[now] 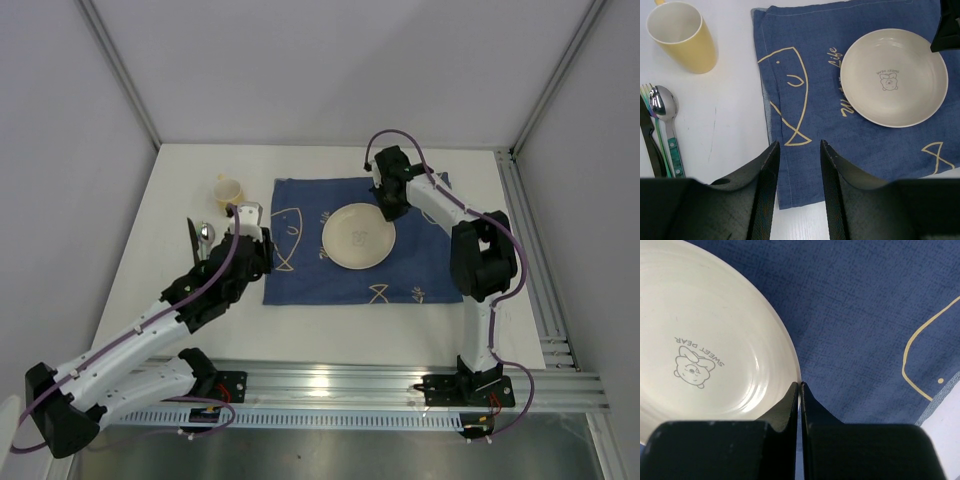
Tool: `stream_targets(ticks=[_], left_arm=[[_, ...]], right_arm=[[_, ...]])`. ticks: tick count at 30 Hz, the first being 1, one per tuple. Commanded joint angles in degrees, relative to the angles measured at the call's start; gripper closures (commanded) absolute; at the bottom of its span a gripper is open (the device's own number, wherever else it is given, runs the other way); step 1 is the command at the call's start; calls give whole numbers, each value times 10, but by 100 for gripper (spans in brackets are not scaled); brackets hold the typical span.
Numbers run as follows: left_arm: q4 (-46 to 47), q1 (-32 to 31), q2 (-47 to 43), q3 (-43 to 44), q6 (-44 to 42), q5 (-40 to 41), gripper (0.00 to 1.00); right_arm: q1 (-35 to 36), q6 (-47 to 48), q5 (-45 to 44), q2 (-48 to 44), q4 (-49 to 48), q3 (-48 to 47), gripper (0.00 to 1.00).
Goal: Set the dinner table for one person
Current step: Move the plate onto the napkin.
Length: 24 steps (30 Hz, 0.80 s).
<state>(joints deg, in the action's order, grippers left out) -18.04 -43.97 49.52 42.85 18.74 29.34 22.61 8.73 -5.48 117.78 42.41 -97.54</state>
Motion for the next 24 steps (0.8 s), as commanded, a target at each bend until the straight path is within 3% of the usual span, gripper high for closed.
stream_targets(ticks=[1, 11, 17, 19, 21, 23, 24], left_arm=[[24, -1, 3, 9, -13, -8, 59], [23, -1, 7, 7, -19, 4, 58], [25, -1, 10, 4, -14, 8, 52], [20, -1, 11, 5, -14, 15, 49], [13, 0, 10, 5, -2, 30, 37], [-1, 5, 10, 7, 51, 49, 17], [-7, 16, 10, 7, 60, 45, 17]], right_arm=[[-1, 16, -13, -12, 5, 9, 100], [-2, 8, -40, 11, 2, -5, 100], [-3, -6, -42, 42, 10, -43, 98], [-3, -20, -40, 49, 17, -52, 67], [-2, -22, -27, 40, 8, -43, 47], [-2, -27, -25, 22, -15, -30, 47], [-2, -28, -24, 17, -22, -21, 47]])
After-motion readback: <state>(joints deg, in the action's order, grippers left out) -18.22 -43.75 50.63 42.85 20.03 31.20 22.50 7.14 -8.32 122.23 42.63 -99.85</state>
